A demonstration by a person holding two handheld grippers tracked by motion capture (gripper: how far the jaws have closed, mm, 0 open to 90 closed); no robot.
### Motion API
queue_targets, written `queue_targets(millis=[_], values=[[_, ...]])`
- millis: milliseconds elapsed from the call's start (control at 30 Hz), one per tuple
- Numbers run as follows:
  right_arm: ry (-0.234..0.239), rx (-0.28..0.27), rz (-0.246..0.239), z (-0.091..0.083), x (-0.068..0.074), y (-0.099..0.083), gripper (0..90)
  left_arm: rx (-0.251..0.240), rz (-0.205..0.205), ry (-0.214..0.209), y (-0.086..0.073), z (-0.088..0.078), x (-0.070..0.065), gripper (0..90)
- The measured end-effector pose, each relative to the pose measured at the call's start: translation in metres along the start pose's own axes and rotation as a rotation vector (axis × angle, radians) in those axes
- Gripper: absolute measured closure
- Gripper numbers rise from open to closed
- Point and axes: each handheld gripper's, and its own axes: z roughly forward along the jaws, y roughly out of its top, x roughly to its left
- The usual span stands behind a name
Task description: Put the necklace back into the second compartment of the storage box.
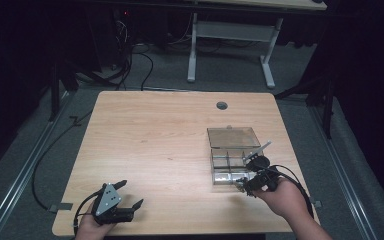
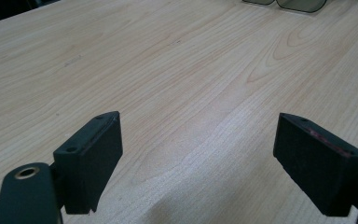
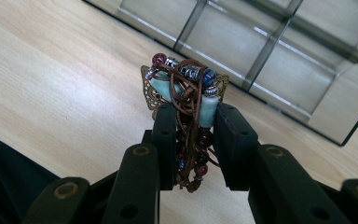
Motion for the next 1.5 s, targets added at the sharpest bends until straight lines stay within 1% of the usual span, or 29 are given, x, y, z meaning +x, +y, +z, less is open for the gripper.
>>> queue_targets(millis=[133,200,233,333,400,433,533,733,833,1100,1300,1367,1400,1500], values=[[0.005,-0.003,-0.008,0.000,-0.002,0.008,71.4,-0.002,-0.002,0.000,0.000,0.000,0.000,16.0],[0.007,-0.001,-0.003,0.000,-0.002,0.012,71.4,-0.002,-0.002,0.000,0.000,0.000,0.000,16.0],[0.000,0.001,-0.007,-0.001,-0.003,0.015,71.4,0.000,-0.002,-0.002,0.000,0.000,0.000,16.0],[-0.001,-0.002,-0.009,-0.001,-0.004,0.021,71.4,0.000,-0.001,-0.002,0.000,0.000,0.000,16.0],[-0.002,0.003,-0.003,-0.001,-0.005,0.025,71.4,0.000,-0.001,-0.003,0.000,0.000,0.000,16.0],[-0.005,0.000,-0.008,-0.001,-0.007,0.027,71.4,0.000,-0.001,-0.003,0.000,0.000,0.000,16.0],[-0.003,0.001,0.006,0.000,-0.010,0.033,71.4,-0.002,-0.003,-0.004,0.000,0.000,0.000,16.0],[-0.011,-0.005,0.018,0.004,-0.019,0.045,71.4,-0.001,-0.002,-0.008,0.000,0.000,0.000,16.0],[-0.016,-0.004,0.028,0.006,-0.024,0.052,71.4,-0.001,-0.002,-0.008,0.000,0.000,0.000,16.0],[-0.033,0.000,0.036,0.015,-0.034,0.070,71.3,0.000,-0.001,-0.010,0.000,0.000,0.000,16.0],[-0.040,0.010,0.043,0.025,-0.040,0.077,71.4,0.000,0.000,-0.010,0.000,0.000,0.000,16.1],[-0.035,0.014,0.062,0.027,-0.042,0.080,71.4,0.001,0.001,-0.010,0.000,0.000,0.000,16.0],[-0.040,0.016,0.049,0.029,-0.045,0.081,71.3,0.001,0.001,-0.010,0.000,0.000,0.000,16.0],[-0.045,0.028,0.058,0.034,-0.048,0.085,71.3,0.001,0.000,-0.010,0.000,0.000,0.000,16.1]])
